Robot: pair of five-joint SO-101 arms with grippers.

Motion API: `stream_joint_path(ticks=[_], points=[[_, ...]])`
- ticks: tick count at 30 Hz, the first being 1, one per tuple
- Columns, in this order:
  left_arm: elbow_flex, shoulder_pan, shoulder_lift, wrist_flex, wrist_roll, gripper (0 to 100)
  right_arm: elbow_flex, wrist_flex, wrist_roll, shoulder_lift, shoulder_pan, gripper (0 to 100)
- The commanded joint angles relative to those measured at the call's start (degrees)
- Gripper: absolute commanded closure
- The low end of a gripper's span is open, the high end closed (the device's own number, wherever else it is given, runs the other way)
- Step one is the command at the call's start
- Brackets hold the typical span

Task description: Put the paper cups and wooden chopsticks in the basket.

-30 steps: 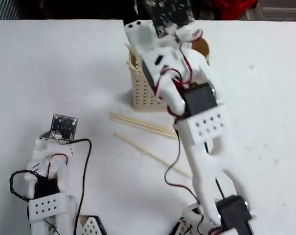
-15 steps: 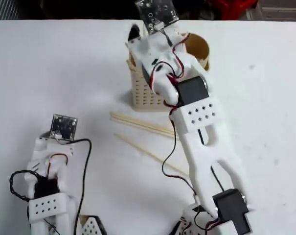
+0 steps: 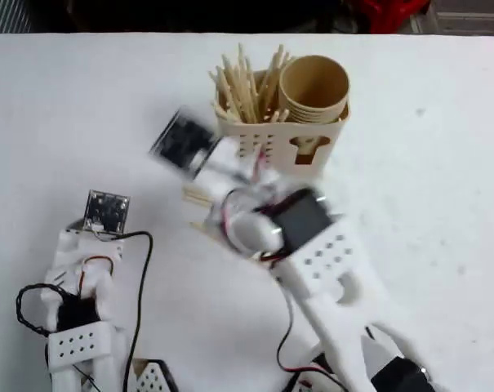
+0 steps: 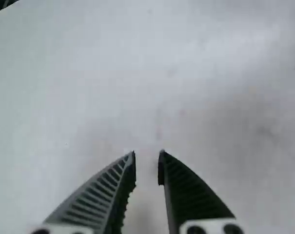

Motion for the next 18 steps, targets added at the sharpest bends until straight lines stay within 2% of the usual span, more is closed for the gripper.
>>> stream_joint_path(ticks=[1,5,9,13,18], points=[[-0.26,0.75,-0.48,-1.05,0.35,91,15.38,-9.80,1.76,-1.36,-0.75,87.9],[-0.26,0.75,-0.48,-1.05,0.35,91,30.95,-22.37,2.73,-1.36,-0.75,82.4],[-0.26,0.75,-0.48,-1.05,0.35,91,39.56,-30.90,2.55,-1.27,-0.75,80.9],[-0.26,0.75,-0.48,-1.05,0.35,91,41.41,-34.59,2.55,1.45,-0.75,80.9],[-0.26,0.75,-0.48,-1.05,0.35,91,37.80,-38.90,2.55,13.32,0.57,81.0]])
